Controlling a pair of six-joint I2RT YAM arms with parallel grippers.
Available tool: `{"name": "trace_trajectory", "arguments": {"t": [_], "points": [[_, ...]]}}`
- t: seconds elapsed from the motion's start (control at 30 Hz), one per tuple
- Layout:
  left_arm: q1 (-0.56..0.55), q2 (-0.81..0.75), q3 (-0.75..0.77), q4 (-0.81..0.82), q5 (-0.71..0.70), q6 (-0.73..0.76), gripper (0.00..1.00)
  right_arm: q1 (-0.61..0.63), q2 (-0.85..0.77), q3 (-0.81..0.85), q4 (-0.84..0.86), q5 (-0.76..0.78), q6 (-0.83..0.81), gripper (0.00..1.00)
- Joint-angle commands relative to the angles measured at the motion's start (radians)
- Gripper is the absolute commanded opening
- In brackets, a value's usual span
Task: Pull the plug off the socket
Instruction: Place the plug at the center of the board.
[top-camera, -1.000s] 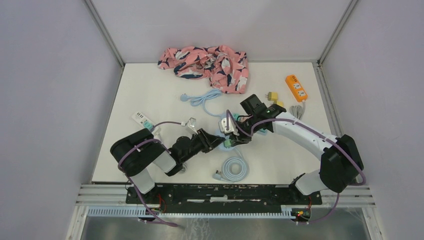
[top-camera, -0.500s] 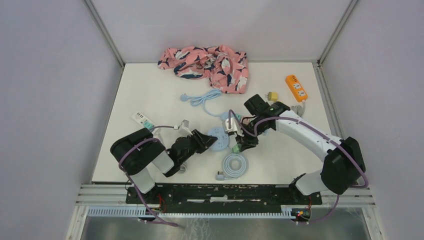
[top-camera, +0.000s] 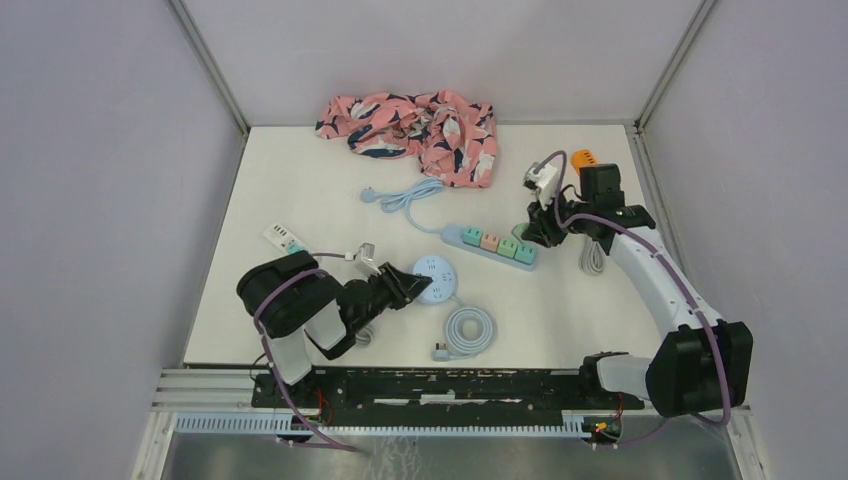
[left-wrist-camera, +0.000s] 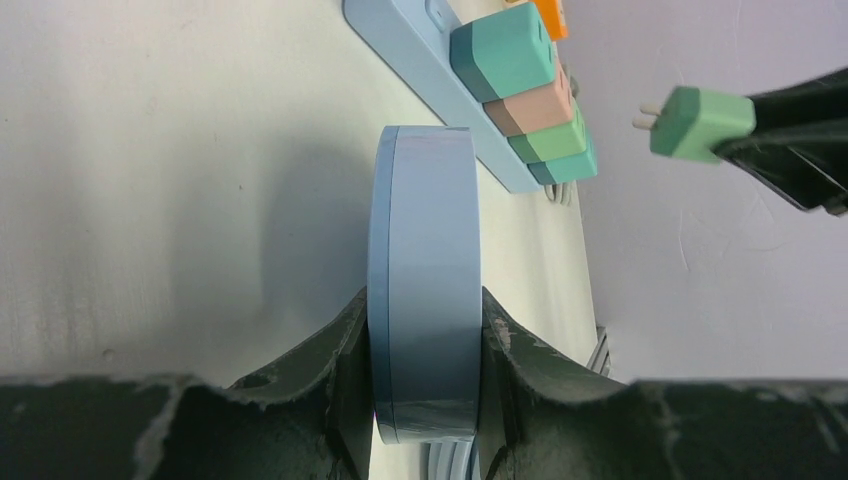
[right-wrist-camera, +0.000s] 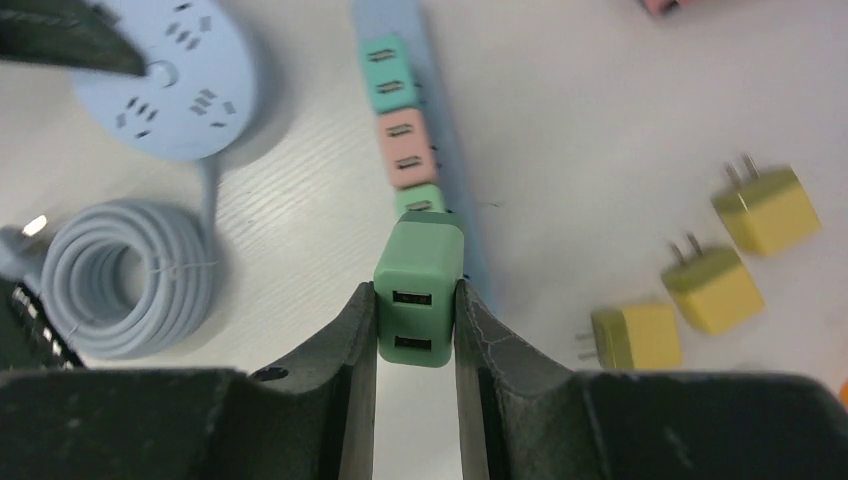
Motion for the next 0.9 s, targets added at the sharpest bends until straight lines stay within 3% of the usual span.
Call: {"name": "trace_trajectory", "arguments": {"t": [0.0, 0.17, 0.47, 0.67, 0.87], "points": [[0.005, 0.035, -0.013, 0.146, 0.046, 0.08, 0.03, -0.101, -0.043, -0.076, 0.311, 0.17, 0.346, 0.05], [0.007, 0.031, -0.015, 0.157, 0.062, 0.091, 0.03, -0.153, 0.027, -0.111, 0.432, 0.42, 0.529, 0.12], [0.007, -0.063, 0.006, 0.012, 0.083, 0.152, 0.03, -0.2, 0.273, -0.028, 0.359, 0.261, 0.71, 0.25], [0.005, -0.116, 0.017, -0.048, 0.101, 0.184, 0.03, -0.224, 0.332, -0.007, 0.346, 0.25, 0.733, 0.52], [0.005, -0.139, 0.03, -0.071, 0.131, 0.203, 0.03, -0.247, 0.274, 0.005, 0.328, 0.249, 0.66, 0.81]]}}
